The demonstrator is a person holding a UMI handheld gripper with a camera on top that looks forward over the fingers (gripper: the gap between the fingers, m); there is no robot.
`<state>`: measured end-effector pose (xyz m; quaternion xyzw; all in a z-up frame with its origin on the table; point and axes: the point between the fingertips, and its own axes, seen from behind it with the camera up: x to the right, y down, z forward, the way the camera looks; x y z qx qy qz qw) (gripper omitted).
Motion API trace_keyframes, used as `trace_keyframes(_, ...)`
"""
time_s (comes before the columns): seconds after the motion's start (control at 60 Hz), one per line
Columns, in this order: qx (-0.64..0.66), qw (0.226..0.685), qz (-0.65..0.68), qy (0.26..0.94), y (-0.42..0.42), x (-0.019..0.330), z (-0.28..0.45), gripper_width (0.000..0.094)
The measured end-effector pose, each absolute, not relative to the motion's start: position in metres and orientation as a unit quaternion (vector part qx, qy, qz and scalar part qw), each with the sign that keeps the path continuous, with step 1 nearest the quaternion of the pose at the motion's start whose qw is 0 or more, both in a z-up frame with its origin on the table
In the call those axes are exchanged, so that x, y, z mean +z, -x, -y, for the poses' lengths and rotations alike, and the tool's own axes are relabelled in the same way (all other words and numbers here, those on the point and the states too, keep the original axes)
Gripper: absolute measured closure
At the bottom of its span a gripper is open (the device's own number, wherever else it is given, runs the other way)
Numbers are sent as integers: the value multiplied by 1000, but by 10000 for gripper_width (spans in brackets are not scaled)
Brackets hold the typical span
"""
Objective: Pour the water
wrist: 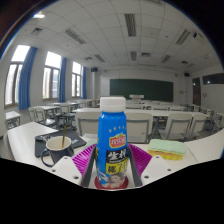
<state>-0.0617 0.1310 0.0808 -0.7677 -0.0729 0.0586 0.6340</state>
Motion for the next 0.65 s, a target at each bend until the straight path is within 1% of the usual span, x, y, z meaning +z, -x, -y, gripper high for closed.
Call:
trace_keyframes(0.017,57,629,75,771,61,79,-128,266)
trace_keyframes(0.033,54,626,76,774,56,81,-128,186)
trace_keyframes(0.05,52,625,76,775,55,81,-124,83)
trace_keyframes(0.067,49,627,72,774,47,84,-121,74)
trace_keyframes(0.1,46,630,68,772,44,88,-113,98)
trace_keyframes(0.233,48,630,63,772,41,94,-64,95)
trace_keyframes(0.267,54,631,68,771,42,102,-50,95)
trace_keyframes(0.383,63,636,73,766,52,97,0,86)
trace_keyframes(0.65,104,645,62,755,68,87,61,92)
